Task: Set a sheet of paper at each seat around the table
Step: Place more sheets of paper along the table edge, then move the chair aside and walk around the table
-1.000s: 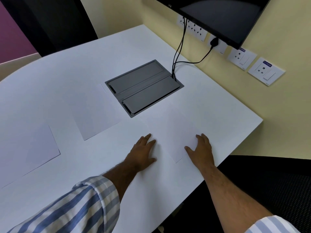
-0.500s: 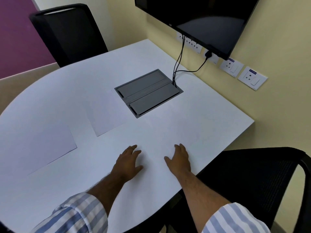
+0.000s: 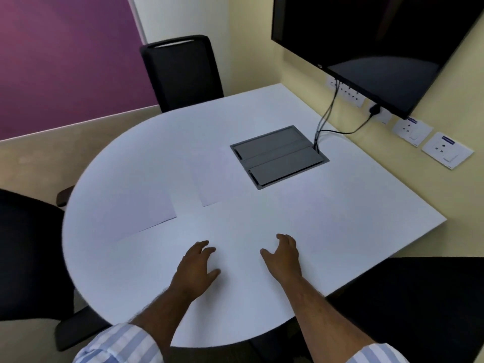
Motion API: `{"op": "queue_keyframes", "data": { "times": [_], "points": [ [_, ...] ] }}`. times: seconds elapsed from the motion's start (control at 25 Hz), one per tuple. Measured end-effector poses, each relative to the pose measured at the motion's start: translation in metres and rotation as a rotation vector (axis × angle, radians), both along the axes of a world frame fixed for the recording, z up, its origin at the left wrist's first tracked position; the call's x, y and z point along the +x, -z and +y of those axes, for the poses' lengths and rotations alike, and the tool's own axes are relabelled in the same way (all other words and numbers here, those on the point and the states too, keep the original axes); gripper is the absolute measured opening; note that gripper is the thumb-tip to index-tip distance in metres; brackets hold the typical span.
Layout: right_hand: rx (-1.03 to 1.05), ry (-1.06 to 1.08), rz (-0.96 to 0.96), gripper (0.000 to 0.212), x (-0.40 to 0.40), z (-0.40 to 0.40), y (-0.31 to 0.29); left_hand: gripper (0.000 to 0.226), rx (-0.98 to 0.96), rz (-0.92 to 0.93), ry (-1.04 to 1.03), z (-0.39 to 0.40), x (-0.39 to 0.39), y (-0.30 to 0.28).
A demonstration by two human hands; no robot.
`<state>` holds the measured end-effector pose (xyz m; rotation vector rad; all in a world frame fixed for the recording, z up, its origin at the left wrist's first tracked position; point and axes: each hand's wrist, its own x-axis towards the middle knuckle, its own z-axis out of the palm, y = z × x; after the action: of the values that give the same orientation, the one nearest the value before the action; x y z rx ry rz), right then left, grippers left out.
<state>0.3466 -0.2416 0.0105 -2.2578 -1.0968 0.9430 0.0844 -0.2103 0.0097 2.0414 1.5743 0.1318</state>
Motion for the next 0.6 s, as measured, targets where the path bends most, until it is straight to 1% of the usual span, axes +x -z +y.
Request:
{"op": "queue_keyframes", "data": {
  "times": [0.24,0.36,0.6],
  "points": [
    [0.060,-0.080,-0.005,0.071,-0.085,-0.019,-0.014,0.062,0.030,-0.071,-0.104,-0.027,-0.103,-0.008],
    [0.075,-0.117,-0.017,0.070,-0.155,-0.034,-0.023,0.062,0.034,-0.101,-0.137,-0.038,-0.169,-0.017],
    [0.099,-0.193,-0.001,0.073,-0.298,-0.054,-0.039,0.072,0.036,-0.207,-0.167,-0.055,-0.291,-0.041]
  ]
}}
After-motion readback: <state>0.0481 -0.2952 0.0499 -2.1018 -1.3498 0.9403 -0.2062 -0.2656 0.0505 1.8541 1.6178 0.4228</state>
